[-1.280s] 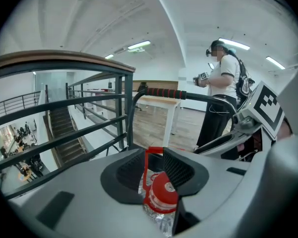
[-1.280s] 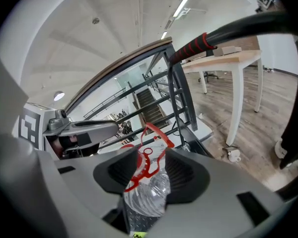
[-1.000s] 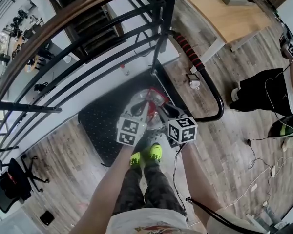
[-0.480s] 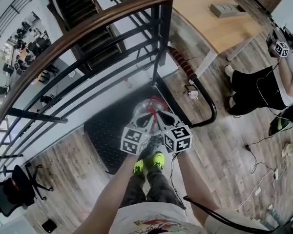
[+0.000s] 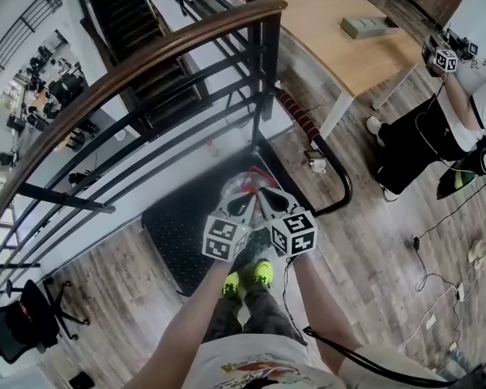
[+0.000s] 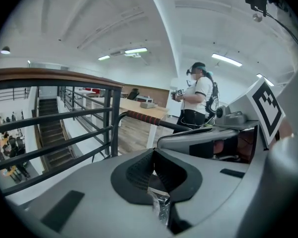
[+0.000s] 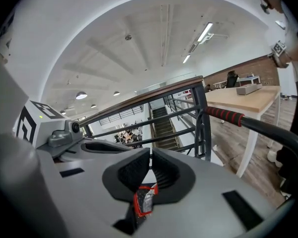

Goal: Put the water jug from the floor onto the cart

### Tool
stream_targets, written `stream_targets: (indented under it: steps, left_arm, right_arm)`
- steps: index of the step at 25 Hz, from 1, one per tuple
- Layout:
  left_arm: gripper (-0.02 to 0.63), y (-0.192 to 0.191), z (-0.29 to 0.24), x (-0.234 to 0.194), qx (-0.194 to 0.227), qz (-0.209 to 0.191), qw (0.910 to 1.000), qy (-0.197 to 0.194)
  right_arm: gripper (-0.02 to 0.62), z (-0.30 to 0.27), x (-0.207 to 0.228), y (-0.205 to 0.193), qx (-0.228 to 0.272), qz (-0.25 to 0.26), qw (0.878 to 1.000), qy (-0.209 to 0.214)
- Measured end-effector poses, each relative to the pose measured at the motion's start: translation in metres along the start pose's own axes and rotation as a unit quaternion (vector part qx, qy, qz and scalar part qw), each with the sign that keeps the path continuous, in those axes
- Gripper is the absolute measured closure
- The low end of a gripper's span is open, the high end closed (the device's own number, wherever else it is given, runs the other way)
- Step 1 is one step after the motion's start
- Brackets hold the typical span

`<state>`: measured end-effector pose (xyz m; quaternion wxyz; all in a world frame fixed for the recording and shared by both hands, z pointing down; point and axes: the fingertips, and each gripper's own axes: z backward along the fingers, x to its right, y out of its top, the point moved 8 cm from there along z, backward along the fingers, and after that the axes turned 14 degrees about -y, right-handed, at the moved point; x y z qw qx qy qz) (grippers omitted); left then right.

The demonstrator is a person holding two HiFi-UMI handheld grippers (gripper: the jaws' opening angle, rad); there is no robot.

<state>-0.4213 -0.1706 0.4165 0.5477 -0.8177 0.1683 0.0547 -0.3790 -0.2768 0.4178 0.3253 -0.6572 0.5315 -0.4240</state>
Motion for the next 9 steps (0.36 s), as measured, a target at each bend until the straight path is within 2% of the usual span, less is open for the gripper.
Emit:
stream_targets:
  steps: [9]
  left_arm:
    - [0.595,0.009,0.024,0.017,0.003,-0.003,0.9999,0.014]
  right_arm:
    - [0.566,0.020,-0.017,0.008,0.011,0.001,1.000,0.007]
